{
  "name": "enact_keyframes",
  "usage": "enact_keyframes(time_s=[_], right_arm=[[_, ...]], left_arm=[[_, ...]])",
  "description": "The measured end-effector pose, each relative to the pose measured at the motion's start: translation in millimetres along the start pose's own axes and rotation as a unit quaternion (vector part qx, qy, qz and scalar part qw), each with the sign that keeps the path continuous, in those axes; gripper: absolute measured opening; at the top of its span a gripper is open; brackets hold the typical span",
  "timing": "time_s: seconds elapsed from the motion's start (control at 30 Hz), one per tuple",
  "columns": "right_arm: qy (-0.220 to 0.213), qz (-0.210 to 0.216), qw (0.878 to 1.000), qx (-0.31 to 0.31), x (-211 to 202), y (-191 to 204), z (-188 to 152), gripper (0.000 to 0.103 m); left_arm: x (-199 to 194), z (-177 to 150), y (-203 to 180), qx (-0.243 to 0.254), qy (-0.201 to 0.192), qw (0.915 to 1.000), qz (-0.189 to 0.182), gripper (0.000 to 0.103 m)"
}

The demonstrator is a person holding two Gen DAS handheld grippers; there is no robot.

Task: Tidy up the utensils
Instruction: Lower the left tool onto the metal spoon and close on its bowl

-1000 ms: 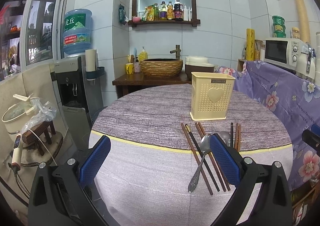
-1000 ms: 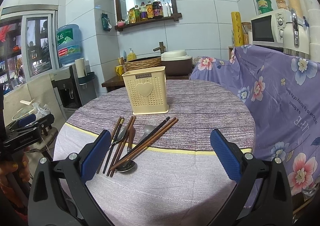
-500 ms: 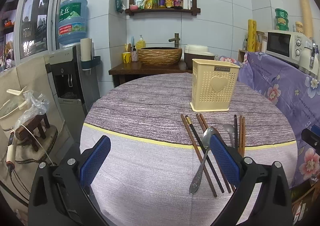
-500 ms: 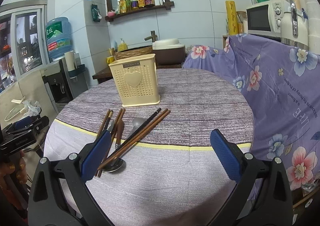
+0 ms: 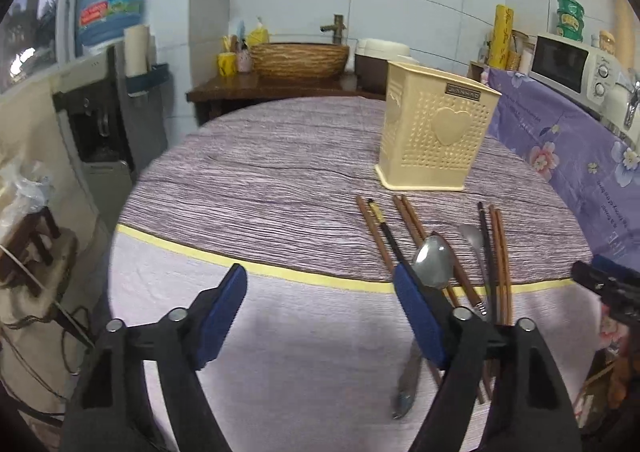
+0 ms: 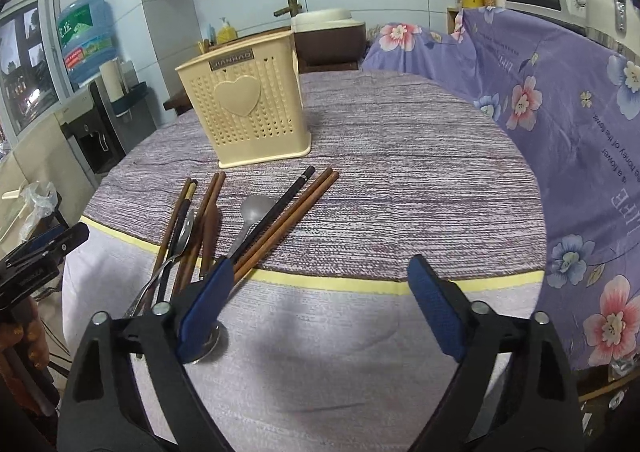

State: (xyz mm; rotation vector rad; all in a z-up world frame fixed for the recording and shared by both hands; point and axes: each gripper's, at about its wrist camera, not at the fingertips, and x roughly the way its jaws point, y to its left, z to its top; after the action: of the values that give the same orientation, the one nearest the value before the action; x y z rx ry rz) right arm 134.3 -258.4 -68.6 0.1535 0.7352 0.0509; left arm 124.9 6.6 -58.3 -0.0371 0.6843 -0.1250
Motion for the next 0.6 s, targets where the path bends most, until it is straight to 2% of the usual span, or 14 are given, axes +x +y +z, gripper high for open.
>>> enact_keyframes(time_s=[0.1,0.2,0.3,0.43,0.6], right_arm=[[0.012,0.009,1.000,0.010,13,1,7,0.073],[0.013,0.012,1.000,0.016,19,2,11,0.071],[0.017,0.017,0.999,0.020,22,1,11,0.071],[0.028,0.013,0.999,0.025,27,-3,6,0.071],[0.029,0.013,0.999,0.026,30,-2,7,0.071]], left_arm=[[14,7,-14,0.015,0.026,0.9984,-0.047,0.066],[26,13,-34,0.065,0.029,0.9940,-0.083,0.065],[40,15,-46,0.129,0.031,0.9822,-0.133,0.065],[63,19,-47,0.161,0.086,0.9659,-0.184,0.065],[77,18,-60,0.198,0.091,0.9546,-0.203,0.064]])
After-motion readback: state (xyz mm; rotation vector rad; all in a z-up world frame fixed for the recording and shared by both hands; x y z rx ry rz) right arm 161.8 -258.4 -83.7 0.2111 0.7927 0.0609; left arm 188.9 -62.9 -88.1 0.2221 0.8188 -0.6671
